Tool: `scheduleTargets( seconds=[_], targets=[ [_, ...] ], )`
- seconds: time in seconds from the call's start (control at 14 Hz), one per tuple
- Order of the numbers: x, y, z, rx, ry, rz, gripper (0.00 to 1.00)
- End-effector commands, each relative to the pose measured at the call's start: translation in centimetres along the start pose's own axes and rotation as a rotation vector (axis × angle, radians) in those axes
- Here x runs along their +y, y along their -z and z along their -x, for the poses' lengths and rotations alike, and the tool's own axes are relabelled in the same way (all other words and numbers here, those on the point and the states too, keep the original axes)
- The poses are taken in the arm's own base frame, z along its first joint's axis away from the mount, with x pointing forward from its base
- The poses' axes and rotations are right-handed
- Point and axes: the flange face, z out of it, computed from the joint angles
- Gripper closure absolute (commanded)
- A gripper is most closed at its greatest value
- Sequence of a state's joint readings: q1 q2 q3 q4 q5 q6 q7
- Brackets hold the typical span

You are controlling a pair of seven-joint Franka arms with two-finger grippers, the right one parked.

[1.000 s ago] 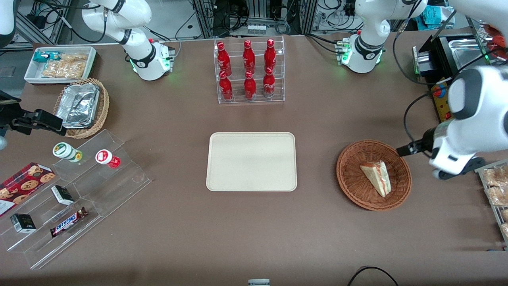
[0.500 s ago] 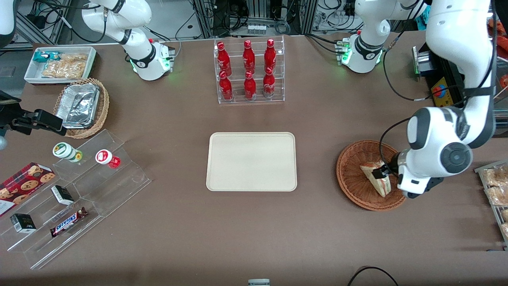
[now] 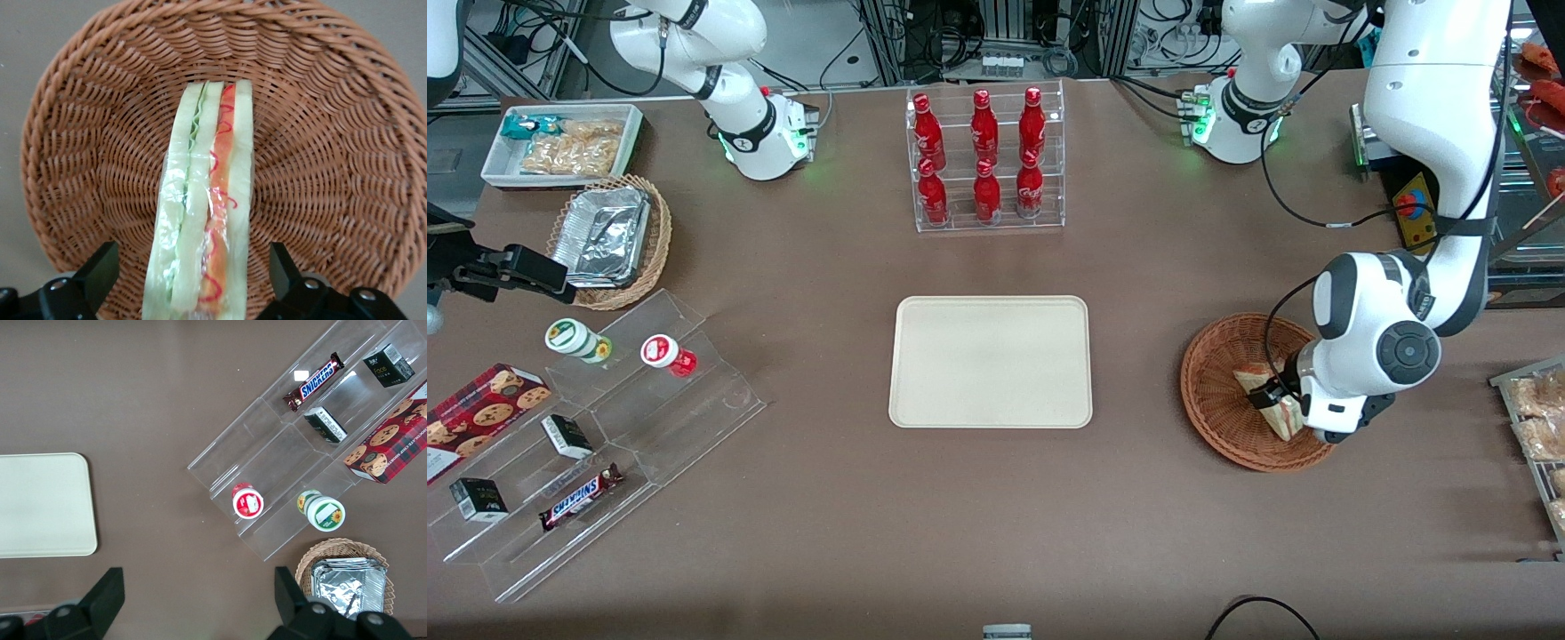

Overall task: Place sandwich from basket to tray
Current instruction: 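Lower the left gripper and close it on the wrapped sandwich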

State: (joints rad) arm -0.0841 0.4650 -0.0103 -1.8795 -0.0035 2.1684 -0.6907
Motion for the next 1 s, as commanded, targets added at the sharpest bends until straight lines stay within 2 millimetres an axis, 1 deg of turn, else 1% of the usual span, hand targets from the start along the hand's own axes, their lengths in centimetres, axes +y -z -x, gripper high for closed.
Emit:
scheduleTargets(
  seconds=[0.0, 0.14, 0.21, 0.29, 0.36, 0.43, 0.57, 0.71, 0.79, 0.86, 0.93],
  targets=[
    [-0.3, -1.2, 0.1, 0.007, 0.025, 0.005, 0.34],
    [-0.3, -1.2, 0.1, 0.006, 0.027, 0.004, 0.58],
    [-0.3, -0.8, 0.2, 0.007, 0.025, 0.005, 0.65],
    [-0.1, 0.0, 0.3, 0.016, 0.02, 0.009, 0.68],
    [0.1, 1.4, 0.6, 0.022, 0.014, 0.014, 0.68],
    [1.3, 3.1, 1.7, 0.024, -0.01, 0.009, 0.68],
    [4.5, 6.6, 4.6, 0.002, -0.07, -0.025, 0.68],
    [8.9, 9.6, 8.2, 0.006, -0.144, -0.046, 0.68],
    [11.4, 11.0, 10.5, 0.015, -0.188, -0.048, 0.68],
    [13.7, 11.5, 12.3, 0.022, -0.229, -0.048, 0.67],
    [16.4, 11.8, 14.6, 0.031, -0.276, -0.041, 0.67]
  ],
)
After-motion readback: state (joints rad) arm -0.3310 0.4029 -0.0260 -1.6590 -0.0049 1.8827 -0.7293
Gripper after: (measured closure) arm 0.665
